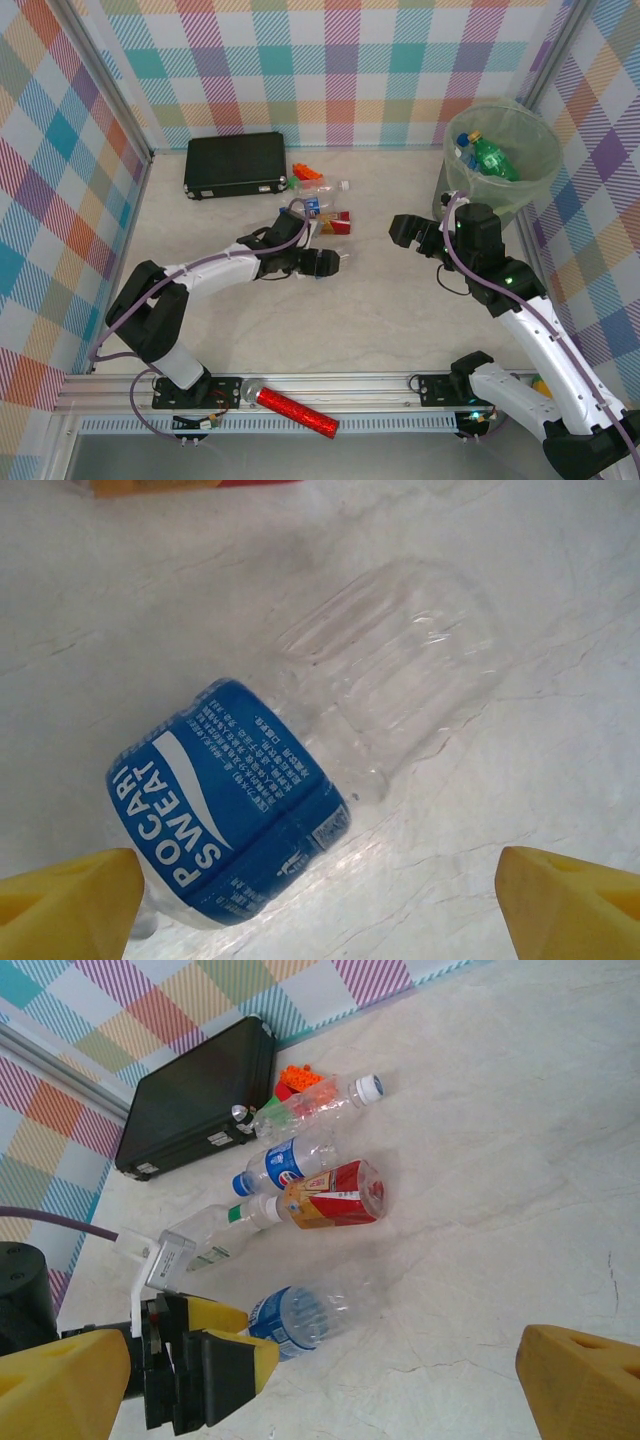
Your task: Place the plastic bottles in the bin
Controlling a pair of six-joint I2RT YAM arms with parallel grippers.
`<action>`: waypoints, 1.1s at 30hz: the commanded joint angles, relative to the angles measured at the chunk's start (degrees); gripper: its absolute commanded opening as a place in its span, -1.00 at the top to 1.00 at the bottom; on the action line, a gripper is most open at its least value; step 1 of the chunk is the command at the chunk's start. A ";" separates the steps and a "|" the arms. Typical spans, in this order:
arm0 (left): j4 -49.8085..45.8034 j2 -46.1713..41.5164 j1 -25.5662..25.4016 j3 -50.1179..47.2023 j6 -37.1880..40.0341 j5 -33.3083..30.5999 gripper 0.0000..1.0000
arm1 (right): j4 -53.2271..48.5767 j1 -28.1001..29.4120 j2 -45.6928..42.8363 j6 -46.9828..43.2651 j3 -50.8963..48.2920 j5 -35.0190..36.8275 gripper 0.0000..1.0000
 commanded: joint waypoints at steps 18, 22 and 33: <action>-6.63 0.82 -2.63 1.61 6.64 -2.95 -0.84 | 0.77 0.56 -1.30 1.15 -1.51 0.75 -0.98; -6.44 -0.26 -3.31 2.38 5.88 -3.01 -0.85 | 1.07 0.56 -1.38 1.19 -1.77 0.94 -0.98; -5.93 -2.23 -3.33 2.68 5.92 -4.07 -0.91 | 1.06 0.62 -0.33 0.89 -1.51 -0.25 -0.98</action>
